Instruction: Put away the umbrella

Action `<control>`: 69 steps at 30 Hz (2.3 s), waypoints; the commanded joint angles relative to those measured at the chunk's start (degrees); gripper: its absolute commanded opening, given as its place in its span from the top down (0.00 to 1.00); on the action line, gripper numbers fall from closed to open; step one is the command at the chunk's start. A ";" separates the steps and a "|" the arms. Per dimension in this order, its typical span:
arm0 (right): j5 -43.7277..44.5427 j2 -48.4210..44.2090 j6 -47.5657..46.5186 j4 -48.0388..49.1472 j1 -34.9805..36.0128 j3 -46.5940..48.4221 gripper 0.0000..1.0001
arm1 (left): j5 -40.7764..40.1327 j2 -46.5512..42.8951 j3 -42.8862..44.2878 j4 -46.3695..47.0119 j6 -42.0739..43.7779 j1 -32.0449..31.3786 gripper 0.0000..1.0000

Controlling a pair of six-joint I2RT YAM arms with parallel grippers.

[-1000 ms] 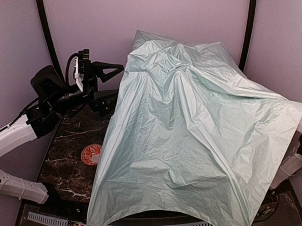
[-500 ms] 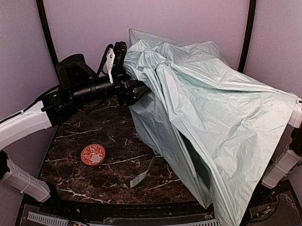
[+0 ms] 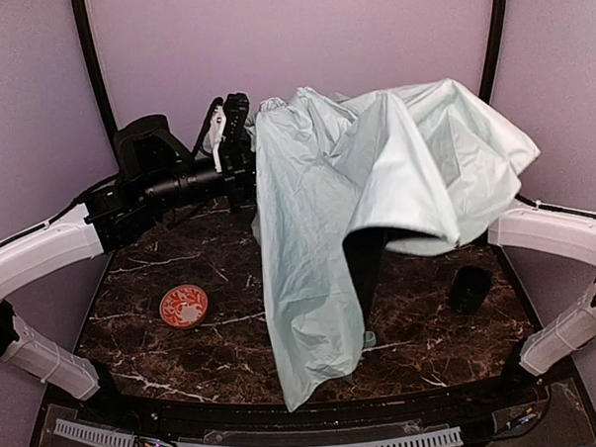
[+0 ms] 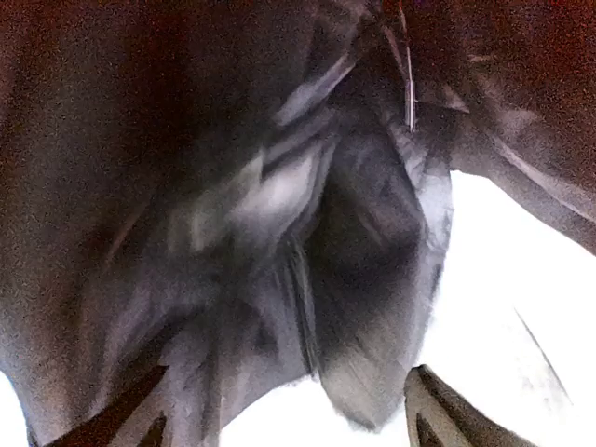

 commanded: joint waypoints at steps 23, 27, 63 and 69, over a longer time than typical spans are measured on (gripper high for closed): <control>5.99 -32.32 -9.68 -21.00 -11.61 -2.36 0.00 | 7.54 -5.12 -7.85 4.06 5.07 8.07 1.00; 2.60 -28.03 -6.61 -16.18 -11.59 -0.90 0.00 | 11.80 -3.93 -7.89 4.43 3.37 8.01 1.00; 23.30 11.21 8.78 -14.82 -2.62 5.09 0.52 | -14.26 21.70 -6.66 0.16 -18.26 8.94 0.27; 32.12 17.50 15.53 -24.45 -4.41 12.80 0.26 | -23.65 17.94 -8.81 -3.73 -18.32 9.43 0.15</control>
